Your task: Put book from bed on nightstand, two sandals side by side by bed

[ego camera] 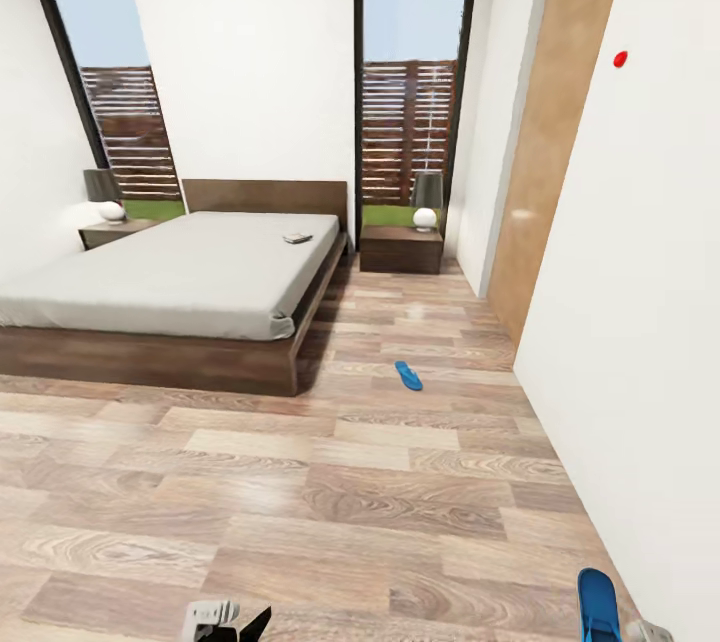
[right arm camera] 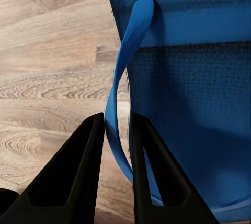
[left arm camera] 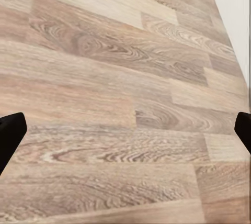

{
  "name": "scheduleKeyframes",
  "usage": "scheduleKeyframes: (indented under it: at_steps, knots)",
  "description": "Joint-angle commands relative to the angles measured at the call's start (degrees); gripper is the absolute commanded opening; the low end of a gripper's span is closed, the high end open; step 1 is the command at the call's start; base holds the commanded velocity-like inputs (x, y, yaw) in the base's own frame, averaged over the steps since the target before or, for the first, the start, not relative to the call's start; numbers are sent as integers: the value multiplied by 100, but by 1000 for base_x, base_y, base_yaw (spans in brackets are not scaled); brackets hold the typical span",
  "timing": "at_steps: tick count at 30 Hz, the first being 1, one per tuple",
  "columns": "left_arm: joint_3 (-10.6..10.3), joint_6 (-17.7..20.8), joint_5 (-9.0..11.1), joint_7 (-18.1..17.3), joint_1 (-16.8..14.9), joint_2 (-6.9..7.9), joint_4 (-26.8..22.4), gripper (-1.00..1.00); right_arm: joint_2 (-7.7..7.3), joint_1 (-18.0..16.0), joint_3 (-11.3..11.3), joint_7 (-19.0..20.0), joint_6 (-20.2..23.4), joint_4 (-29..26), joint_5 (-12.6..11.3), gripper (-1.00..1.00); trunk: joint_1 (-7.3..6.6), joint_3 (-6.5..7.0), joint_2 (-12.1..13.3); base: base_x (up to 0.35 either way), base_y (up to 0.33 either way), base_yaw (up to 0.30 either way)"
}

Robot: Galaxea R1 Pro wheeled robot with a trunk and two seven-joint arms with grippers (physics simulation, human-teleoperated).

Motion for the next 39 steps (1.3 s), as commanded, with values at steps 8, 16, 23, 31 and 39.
scheduleKeyframes:
  at_steps: [8,16,23,31,39]
  knots:
    - [14,-1,33,-41,-2,5,-11,100,1,-10,38,44,20,16,-69,-100,-1,-25,-3,0,0,-274]
    - [14,-9,34,-45,-3,6,-12,100,1,-10,39,68,21,24,-69,-100,-1,-33,-3,0,0,-91]
    - [14,-9,34,-45,-6,6,-13,100,3,-10,39,61,21,25,-69,-100,-1,-33,-3,0,0,-13]
    - [14,-9,34,-45,-6,6,-13,100,1,-10,39,61,21,25,-69,-100,-1,-33,-3,0,0,-237]
    - [13,-9,34,-45,-7,6,-14,100,5,-10,39,55,21,25,-69,-100,-1,-33,-3,0,0,-133]
